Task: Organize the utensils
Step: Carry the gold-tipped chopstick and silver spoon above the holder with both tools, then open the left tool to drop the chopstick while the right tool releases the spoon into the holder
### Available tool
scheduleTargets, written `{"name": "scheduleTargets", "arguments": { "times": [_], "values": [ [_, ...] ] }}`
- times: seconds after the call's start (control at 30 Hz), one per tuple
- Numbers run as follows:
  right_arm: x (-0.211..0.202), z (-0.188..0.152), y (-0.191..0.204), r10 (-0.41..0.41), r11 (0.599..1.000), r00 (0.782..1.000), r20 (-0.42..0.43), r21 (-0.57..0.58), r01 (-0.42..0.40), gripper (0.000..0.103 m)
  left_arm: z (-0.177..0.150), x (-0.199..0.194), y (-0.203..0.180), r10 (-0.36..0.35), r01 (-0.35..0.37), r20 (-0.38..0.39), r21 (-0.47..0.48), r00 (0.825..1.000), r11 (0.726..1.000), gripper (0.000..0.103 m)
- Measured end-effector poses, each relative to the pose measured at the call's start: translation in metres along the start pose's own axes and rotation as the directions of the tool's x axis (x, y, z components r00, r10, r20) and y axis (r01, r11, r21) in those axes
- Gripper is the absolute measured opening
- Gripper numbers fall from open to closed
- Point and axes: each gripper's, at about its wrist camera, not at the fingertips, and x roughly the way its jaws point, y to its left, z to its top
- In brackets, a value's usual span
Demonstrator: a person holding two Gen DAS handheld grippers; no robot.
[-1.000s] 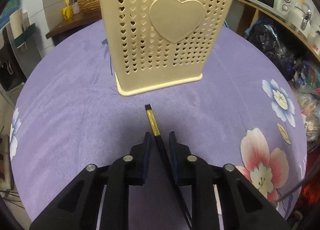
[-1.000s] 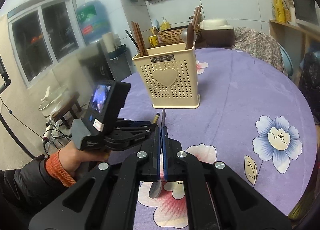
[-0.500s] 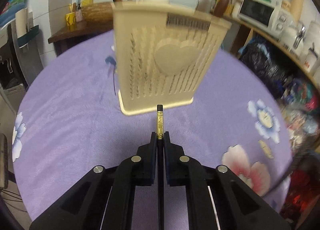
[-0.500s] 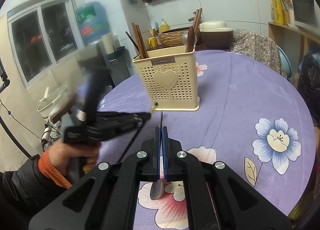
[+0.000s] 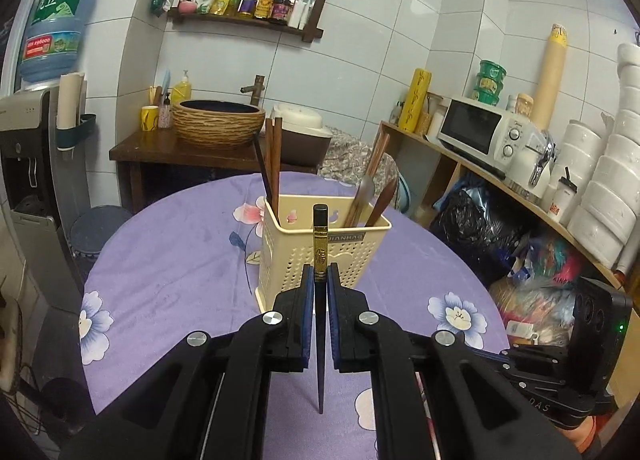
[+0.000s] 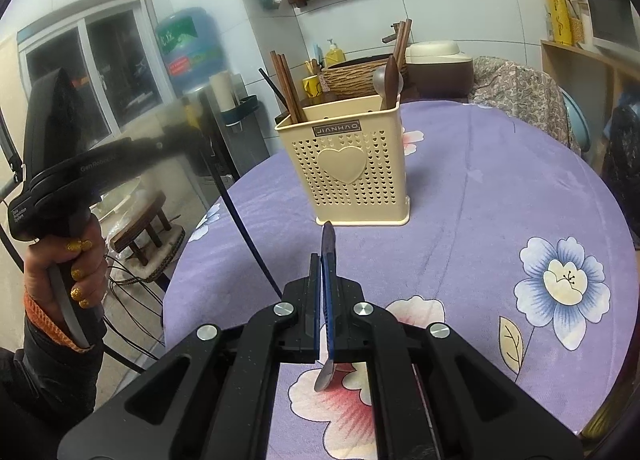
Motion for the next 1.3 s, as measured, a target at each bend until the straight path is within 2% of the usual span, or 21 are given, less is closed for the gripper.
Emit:
{"name": "scheduleTargets", "arguments": {
  "times": [0.2,0.4,0.5,0.57,0.67,0.77,0.87,0.93,1.0,1.1,1.3],
  "values": [
    [-0.003,0.008,0.002,0.002,1.0,1.0,0.011,-0.013,-0.001,0.003,0.01,-0.009,0.004,-0.017,0.017,0.022,0.004,1.0,1.0,0.008],
    [-0.007,0.036,0.011,0.007,0.998,0.999,0.046,-0.058,-0.004,0.002,0.034,-0.016,0.001,-0.044,0.043,0.047,0.024,0.998,0.999,0.008],
    [-0.01,0.064,0.021,0.012,0.995,0.997,0.074,-0.102,-0.005,0.002,0.059,-0.022,-0.001,-0.083,0.082,0.07,0.018,0.994,0.997,0.008],
    [-0.013,0.089,0.027,0.005,0.992,0.994,0.107,-0.127,0.009,0.002,0.079,-0.026,-0.003,-0.081,0.08,0.1,0.022,0.992,0.997,0.008],
    [-0.016,0.135,0.037,-0.022,0.985,0.984,0.179,-0.162,0.051,0.002,0.117,-0.029,-0.007,-0.052,0.046,0.165,0.036,0.985,0.998,0.008],
    [-0.014,0.173,0.041,-0.046,0.983,0.973,0.227,-0.163,0.084,0.002,0.143,-0.02,-0.011,-0.028,0.023,0.193,0.028,0.981,0.999,0.008],
    [-0.005,0.2,0.039,-0.068,0.985,0.965,0.253,-0.136,0.105,0.002,0.155,-0.004,-0.016,0.018,-0.028,0.217,0.041,0.976,0.999,0.008],
    [0.006,0.208,0.037,-0.105,0.979,0.957,0.27,-0.141,0.147,0.002,0.154,0.008,-0.018,0.041,-0.055,0.222,0.054,0.974,0.997,0.008],
    [0.026,0.208,0.031,-0.132,0.976,0.958,0.253,-0.135,0.17,0.002,0.146,0.023,-0.019,0.064,-0.08,0.215,0.067,0.975,0.995,0.008],
    [0.055,0.19,0.025,-0.172,0.965,0.958,0.229,-0.156,0.211,0.002,0.123,0.042,-0.017,0.092,-0.111,0.195,0.087,0.977,0.99,0.008],
    [0.089,0.152,0.011,-0.181,0.97,0.972,0.148,-0.138,0.202,0.002,0.077,0.066,-0.003,0.109,-0.119,0.113,0.09,0.988,0.989,0.008]
  ]
}}
